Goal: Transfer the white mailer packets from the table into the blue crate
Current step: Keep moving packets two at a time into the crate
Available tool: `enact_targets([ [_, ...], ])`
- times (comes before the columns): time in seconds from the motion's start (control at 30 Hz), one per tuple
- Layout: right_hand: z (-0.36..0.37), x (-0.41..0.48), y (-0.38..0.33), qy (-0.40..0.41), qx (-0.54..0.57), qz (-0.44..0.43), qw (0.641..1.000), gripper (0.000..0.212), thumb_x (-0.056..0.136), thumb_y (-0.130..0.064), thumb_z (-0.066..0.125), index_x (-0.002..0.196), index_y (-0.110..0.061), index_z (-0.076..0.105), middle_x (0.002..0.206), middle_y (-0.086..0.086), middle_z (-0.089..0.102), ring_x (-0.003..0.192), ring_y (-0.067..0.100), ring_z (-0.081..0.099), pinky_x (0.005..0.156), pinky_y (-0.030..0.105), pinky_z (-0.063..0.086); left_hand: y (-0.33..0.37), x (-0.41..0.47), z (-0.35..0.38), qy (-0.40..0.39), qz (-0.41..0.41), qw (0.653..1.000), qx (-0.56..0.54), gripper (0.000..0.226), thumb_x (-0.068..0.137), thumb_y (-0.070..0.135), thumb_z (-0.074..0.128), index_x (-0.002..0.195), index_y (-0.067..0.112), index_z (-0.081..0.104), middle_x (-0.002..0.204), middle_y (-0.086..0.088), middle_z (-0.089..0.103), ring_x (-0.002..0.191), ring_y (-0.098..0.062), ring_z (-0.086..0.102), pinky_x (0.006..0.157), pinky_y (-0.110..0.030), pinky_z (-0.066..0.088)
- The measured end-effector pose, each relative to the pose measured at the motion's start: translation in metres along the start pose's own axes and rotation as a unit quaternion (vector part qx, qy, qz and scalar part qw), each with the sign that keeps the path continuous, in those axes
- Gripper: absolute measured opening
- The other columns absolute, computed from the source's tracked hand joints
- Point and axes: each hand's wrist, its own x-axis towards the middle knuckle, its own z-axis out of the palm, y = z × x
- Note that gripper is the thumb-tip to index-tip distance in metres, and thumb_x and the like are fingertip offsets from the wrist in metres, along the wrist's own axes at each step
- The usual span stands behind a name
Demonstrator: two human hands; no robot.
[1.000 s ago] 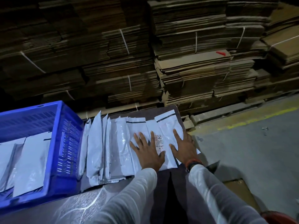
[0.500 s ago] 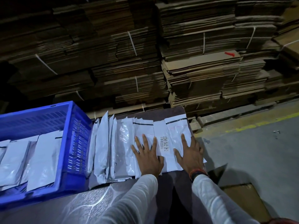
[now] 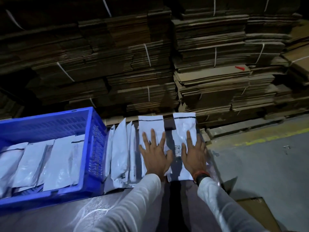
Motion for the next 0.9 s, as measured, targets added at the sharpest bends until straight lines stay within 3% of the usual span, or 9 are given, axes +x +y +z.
enact_targets([
  [0.2,-0.037,0.002,-0.113,0.058,0.057,-0.051,0.995,0.057,0.097,-0.039,0.038,0.151,-0.023,0.029,0.149,0.022,0.031,0.112,0.042,0.043,0.092,0.051,0.04,-0.062,0.034,-0.093,0.066,-0.016,0.997,-0.029,0.069,0.083,0.054,0.041,0.149,0.037,0.034,0.162,-0.01,0.02,0.148,-0.044,0.01,0.103,-0.066,0.026],
  [0.5,-0.048,-0.054,-0.34,0.053,0.123,-0.126,0.983,0.06,0.096,-0.049,0.023,0.153,-0.029,0.019,0.157,0.017,0.018,0.133,0.038,0.031,0.108,0.057,0.031,-0.243,0.028,-0.192,0.111,-0.101,0.989,0.008,0.069,0.089,0.063,0.035,0.153,0.039,0.023,0.164,-0.008,0.01,0.15,-0.04,0.004,0.107,-0.063,0.024],
  [0.63,-0.025,-0.083,-0.406,0.012,0.106,-0.127,0.986,0.059,0.099,-0.045,0.032,0.153,-0.029,0.014,0.158,0.017,0.014,0.135,0.035,0.028,0.11,0.053,0.028,-0.315,0.014,-0.2,0.074,-0.133,0.988,0.02,0.071,0.088,0.063,0.029,0.153,0.039,0.018,0.165,-0.008,0.007,0.15,-0.04,0.002,0.108,-0.063,0.025],
  [0.77,0.003,-0.105,-0.441,-0.035,0.062,-0.128,0.989,0.06,0.099,-0.044,0.034,0.154,-0.027,0.015,0.158,0.021,0.015,0.132,0.039,0.031,0.106,0.054,0.029,-0.367,-0.001,-0.19,0.025,-0.146,0.989,0.02,0.079,0.081,0.069,0.011,0.154,0.039,0.013,0.165,-0.009,0.005,0.15,-0.041,0.0,0.108,-0.064,0.024],
  [0.9,0.032,-0.122,-0.454,-0.09,0.014,-0.107,0.99,0.061,0.099,-0.046,0.031,0.154,-0.027,0.013,0.158,0.021,0.013,0.131,0.038,0.031,0.106,0.05,0.028,-0.401,-0.01,-0.166,-0.044,-0.138,0.989,0.022,0.074,0.089,0.067,0.026,0.155,0.04,0.006,0.165,-0.008,-0.002,0.15,-0.04,-0.005,0.11,-0.064,0.022],
])
